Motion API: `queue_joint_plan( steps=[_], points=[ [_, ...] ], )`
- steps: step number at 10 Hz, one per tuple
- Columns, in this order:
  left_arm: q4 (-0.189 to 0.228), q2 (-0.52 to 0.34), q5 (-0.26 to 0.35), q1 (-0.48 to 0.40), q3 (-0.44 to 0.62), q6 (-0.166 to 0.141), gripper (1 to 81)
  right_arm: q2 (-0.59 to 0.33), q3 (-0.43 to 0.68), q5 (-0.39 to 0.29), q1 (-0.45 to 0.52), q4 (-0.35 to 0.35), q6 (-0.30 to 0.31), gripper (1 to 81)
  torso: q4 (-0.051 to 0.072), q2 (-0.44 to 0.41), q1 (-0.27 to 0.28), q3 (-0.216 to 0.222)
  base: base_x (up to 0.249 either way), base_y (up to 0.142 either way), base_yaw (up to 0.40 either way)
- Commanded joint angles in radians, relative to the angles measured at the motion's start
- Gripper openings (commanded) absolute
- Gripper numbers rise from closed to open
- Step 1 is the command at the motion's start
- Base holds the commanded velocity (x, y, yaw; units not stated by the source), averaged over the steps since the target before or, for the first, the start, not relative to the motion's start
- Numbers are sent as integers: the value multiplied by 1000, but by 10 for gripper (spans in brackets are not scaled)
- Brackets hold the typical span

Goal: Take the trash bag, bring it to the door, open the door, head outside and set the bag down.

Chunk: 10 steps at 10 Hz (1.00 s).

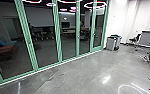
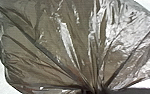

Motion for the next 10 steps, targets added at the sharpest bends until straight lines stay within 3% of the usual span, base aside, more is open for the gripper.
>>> queue_joint_plan(
  steps=[1,7,10],
  points=[
    [7,-5,58,-61,-2,4,10,3,6,-48,43,-15,-2,811,0,0,0,0,0,0,-309],
    [7,-5,61,-64,-2,4,10,3,6,-50,45,-15,-2,811,0,0,0,0,0,0,-305],
    [7,-5,61,-65,-2,4,10,3,6,-50,45,-15,-2,811,0,0,0,0,0,0,-184]
  ],
)
